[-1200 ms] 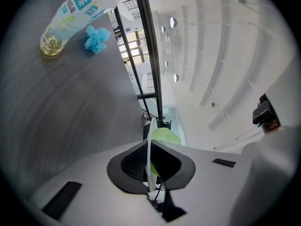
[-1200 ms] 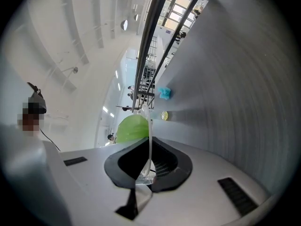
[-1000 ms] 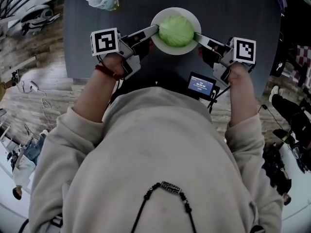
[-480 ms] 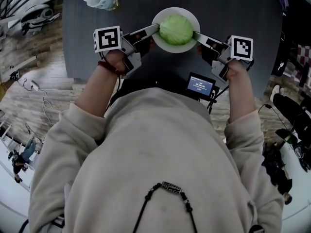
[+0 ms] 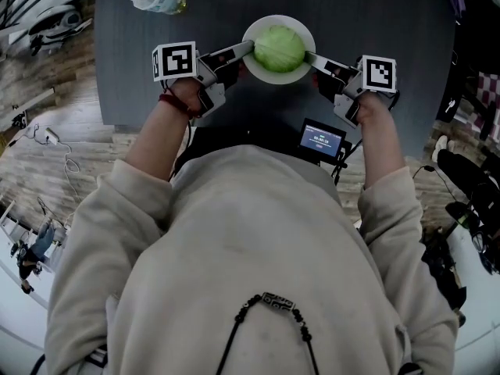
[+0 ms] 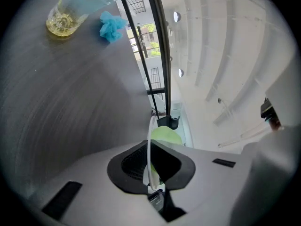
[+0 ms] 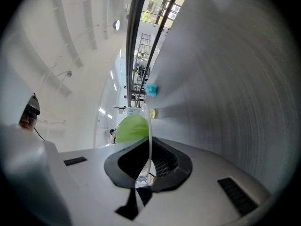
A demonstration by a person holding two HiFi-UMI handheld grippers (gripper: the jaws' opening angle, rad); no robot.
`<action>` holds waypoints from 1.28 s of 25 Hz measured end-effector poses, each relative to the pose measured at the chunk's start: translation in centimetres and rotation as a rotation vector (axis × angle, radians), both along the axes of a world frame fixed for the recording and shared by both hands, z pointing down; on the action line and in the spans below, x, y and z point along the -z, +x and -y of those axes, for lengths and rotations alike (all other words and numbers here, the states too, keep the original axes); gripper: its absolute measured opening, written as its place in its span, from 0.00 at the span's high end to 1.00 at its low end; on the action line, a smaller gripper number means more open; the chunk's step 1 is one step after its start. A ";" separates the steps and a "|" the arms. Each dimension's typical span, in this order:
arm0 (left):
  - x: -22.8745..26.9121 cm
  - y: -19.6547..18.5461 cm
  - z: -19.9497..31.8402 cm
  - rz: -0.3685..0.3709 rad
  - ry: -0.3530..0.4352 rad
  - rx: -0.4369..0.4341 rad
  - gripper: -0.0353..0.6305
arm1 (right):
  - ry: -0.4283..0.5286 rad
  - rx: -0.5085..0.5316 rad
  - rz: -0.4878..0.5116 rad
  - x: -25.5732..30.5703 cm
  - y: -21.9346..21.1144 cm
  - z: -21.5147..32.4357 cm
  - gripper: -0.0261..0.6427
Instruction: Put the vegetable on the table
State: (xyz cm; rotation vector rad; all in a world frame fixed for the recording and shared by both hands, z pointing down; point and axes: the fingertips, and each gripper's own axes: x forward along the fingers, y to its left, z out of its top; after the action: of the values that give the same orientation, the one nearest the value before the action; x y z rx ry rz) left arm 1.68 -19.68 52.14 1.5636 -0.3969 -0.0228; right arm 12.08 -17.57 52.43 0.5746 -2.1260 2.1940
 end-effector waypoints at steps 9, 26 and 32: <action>-2.9 0.1 -0.8 0.000 -0.037 0.002 0.92 | -0.034 0.017 -0.005 -2.6 0.1 -0.6 0.92; -7.7 -0.9 -3.0 0.068 -0.152 -0.020 0.92 | -0.127 0.018 -0.022 -7.9 -0.1 -2.6 0.92; -8.8 -1.4 -3.6 0.072 -0.182 -0.032 0.92 | -0.142 0.025 -0.022 -8.7 -0.8 -2.9 0.92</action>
State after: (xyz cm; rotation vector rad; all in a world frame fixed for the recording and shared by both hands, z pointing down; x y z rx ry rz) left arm 0.32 -16.11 60.89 1.3934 -0.4196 0.0923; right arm 11.31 -14.71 61.15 0.5564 -1.9361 2.2900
